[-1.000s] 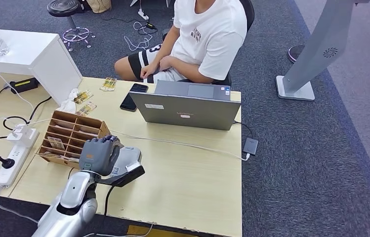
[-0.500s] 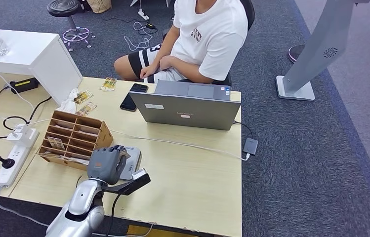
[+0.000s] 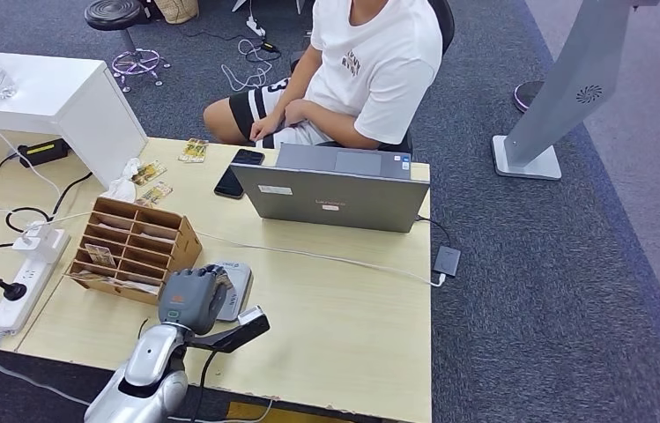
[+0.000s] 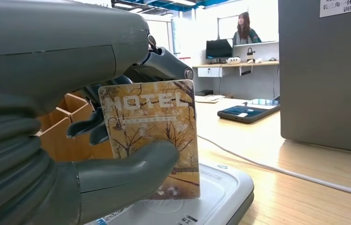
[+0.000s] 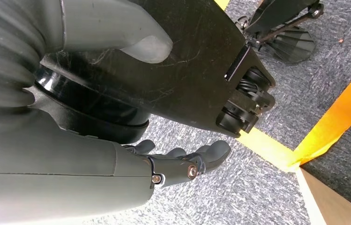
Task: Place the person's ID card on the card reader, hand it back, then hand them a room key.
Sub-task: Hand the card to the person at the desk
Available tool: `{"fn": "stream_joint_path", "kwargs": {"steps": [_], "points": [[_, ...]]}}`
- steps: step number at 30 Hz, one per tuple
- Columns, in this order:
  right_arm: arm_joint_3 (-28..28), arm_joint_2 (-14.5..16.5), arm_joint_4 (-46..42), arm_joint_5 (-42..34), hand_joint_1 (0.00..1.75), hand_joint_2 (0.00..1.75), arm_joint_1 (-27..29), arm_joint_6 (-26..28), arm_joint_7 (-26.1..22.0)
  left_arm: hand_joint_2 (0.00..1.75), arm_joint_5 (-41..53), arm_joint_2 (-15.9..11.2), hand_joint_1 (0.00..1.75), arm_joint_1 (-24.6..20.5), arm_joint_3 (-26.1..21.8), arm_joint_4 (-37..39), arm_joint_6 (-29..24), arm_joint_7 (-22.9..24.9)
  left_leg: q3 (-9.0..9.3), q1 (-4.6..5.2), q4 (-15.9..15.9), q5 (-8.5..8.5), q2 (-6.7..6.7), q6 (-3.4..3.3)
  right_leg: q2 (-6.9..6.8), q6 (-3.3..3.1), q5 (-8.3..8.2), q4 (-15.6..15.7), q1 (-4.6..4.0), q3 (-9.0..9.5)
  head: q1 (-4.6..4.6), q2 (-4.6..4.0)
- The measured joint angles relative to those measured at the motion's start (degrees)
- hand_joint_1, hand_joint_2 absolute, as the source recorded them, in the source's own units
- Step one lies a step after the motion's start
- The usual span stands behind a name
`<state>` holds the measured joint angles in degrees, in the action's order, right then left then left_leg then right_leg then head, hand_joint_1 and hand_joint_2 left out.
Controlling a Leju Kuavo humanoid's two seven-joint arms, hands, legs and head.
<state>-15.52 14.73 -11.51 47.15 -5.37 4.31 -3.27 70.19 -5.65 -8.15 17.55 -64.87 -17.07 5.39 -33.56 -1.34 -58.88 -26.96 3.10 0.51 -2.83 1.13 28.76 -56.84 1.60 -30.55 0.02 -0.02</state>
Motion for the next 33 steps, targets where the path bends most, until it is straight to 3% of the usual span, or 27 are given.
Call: {"fn": "stream_joint_path", "kwargs": {"steps": [12,17,24,33], "points": [[0.67,0.0,0.0,-0.92,0.0,1.75,0.02,0.34,-0.2,1.75,-2.76,-0.17,1.75,-0.18,-1.33,-2.76,0.38,-1.46,0.0,0.0,0.0,0.01,-0.01,0.0,-0.01,0.0,0.0,-0.01,0.0,-0.01,0.0,0.0],[0.79,0.0,0.02,-1.71,0.0,1.75,0.19,1.04,-1.41,1.75,-5.81,-1.6,1.75,-1.16,-1.42,-9.19,-0.4,-2.96,0.0,-0.01,-0.01,0.02,-0.01,0.01,-0.01,0.0,0.0,-0.01,-0.01,-0.04,0.01,0.0],[0.99,-0.02,0.02,-1.81,0.0,1.75,0.62,0.91,-2.82,1.75,-7.93,-7.12,1.75,-10.06,-1.66,-21.29,-1.38,-3.08,0.0,-0.02,-0.01,0.07,-0.03,0.03,-0.05,-0.06,-0.04,-0.06,-0.03,-0.03,0.0,0.0],[1.51,-0.04,0.02,-1.73,0.0,1.75,0.64,-0.07,-3.25,1.75,-3.36,-11.34,1.75,-19.93,-1.97,-22.91,-0.35,-0.71,0.0,-0.02,-0.03,0.08,-0.02,0.04,-0.04,-0.06,-0.05,-0.06,-0.03,-0.05,0.0,0.0]]}}
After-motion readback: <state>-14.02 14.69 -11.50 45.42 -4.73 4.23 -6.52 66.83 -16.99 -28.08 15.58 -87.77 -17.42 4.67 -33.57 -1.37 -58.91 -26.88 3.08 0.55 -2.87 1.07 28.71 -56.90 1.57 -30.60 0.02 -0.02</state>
